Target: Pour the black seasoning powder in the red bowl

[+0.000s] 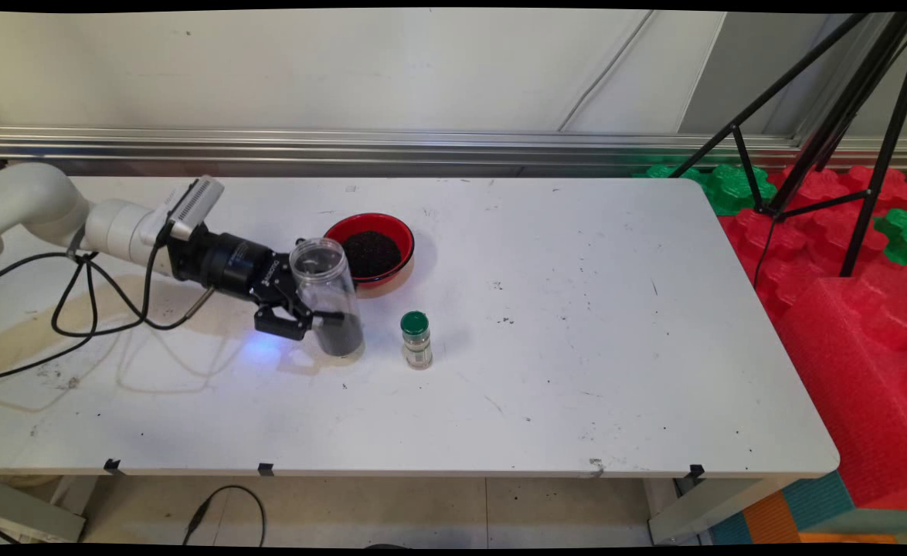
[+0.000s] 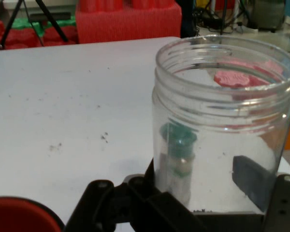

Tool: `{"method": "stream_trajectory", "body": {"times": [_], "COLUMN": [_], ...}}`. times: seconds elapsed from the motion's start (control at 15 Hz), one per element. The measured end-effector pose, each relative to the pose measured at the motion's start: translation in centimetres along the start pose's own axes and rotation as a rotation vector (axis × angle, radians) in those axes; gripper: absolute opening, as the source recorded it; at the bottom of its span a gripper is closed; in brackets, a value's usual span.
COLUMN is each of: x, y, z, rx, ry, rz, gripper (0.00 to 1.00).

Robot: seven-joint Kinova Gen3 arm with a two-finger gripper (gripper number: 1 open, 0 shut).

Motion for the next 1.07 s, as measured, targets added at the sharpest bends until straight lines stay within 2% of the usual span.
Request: {"method": "stream_trajectory", "body": {"times": [0.73, 1.07], "x": [4.4, 6.3], "y": [-2.2, -3.7], "z": [-0.5, -0.5], "rx": [0.065, 0.112], "ry": [0.050, 0.070], "rz": [-0.013, -0.016], "gripper": [0.00, 0.00]}}
